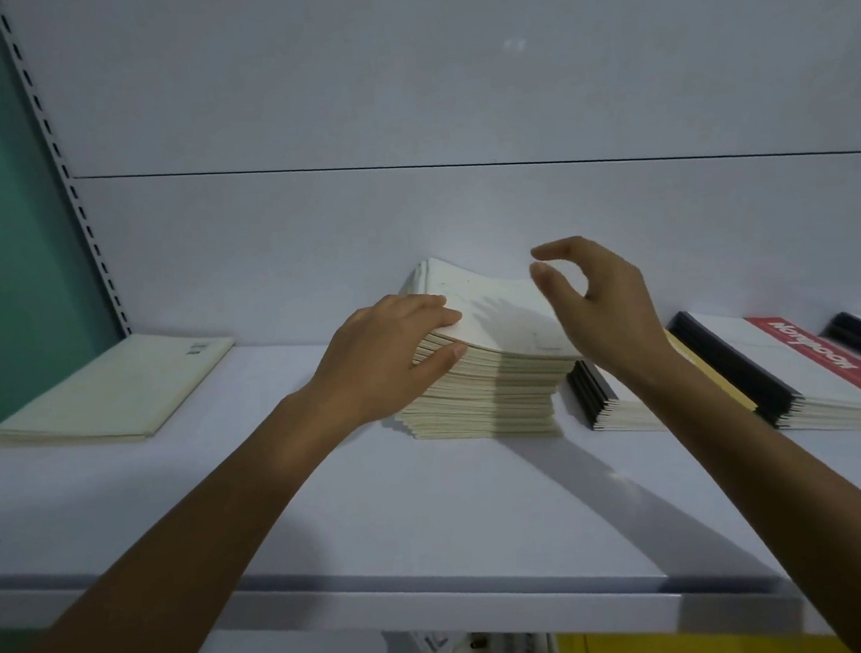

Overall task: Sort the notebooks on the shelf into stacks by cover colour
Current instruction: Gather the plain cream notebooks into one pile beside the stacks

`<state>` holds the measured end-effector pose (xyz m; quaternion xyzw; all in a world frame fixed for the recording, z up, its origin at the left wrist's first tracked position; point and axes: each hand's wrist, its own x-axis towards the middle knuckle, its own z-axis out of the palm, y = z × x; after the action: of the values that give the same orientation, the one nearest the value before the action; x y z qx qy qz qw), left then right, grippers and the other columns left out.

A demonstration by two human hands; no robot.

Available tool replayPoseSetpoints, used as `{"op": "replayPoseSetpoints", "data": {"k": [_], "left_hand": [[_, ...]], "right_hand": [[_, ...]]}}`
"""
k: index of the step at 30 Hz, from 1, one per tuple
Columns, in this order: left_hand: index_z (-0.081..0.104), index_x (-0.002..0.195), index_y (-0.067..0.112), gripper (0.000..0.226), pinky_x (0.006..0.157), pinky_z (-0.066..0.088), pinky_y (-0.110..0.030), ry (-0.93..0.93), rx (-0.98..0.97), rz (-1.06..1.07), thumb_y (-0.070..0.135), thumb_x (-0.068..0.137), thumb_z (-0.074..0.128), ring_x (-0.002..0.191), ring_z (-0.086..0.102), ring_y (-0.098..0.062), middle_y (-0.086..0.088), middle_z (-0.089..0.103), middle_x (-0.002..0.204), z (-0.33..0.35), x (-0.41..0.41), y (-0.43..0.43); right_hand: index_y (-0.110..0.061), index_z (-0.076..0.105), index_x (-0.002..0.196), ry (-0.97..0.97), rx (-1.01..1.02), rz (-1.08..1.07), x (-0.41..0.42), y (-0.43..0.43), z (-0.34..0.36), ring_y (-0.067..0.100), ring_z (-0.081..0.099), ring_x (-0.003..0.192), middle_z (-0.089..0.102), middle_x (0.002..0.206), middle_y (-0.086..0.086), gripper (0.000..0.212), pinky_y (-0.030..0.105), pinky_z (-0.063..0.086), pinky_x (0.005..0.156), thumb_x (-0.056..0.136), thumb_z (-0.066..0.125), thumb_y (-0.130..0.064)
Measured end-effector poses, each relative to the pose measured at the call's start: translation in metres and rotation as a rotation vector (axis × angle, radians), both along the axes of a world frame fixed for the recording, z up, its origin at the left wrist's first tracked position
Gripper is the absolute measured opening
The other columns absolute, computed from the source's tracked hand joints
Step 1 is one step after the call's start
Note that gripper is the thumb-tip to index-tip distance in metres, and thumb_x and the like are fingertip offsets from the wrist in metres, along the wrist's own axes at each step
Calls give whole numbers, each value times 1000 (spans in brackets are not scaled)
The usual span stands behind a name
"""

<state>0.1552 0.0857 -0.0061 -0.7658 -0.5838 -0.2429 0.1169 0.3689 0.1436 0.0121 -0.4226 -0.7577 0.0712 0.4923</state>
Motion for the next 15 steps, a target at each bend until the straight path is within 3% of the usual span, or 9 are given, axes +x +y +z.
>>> {"op": "replayPoseSetpoints", "data": {"k": [4, 7, 15], "left_hand": [[47, 136, 29, 61, 98, 40, -34, -157, 4, 27, 65, 88, 35, 128, 42, -11, 11, 48, 141, 0, -17, -14], [43, 140, 31, 60, 102, 38, -32, -149, -7, 91, 60, 88, 37, 131, 41, -10, 11, 46, 143, -5, -43, -31], [43, 138, 34, 50, 101, 35, -27, -244, -17, 277, 52, 92, 44, 129, 42, -10, 12, 46, 143, -19, -140, -79]], "right_hand": [[-15, 59, 123, -192, 204, 36, -33, -15, 4, 18, 50, 120, 60, 126, 0, 34, 21, 31, 92, 95, 49, -34], [-16, 59, 124, -287, 304, 53, -62, -29, 7, 20, 52, 120, 59, 128, 2, 35, 23, 33, 90, 94, 51, -32], [-14, 60, 121, -400, 376, 173, -162, -60, -6, 25, 59, 112, 62, 125, 6, 35, 36, 49, 85, 93, 51, -34]]}}
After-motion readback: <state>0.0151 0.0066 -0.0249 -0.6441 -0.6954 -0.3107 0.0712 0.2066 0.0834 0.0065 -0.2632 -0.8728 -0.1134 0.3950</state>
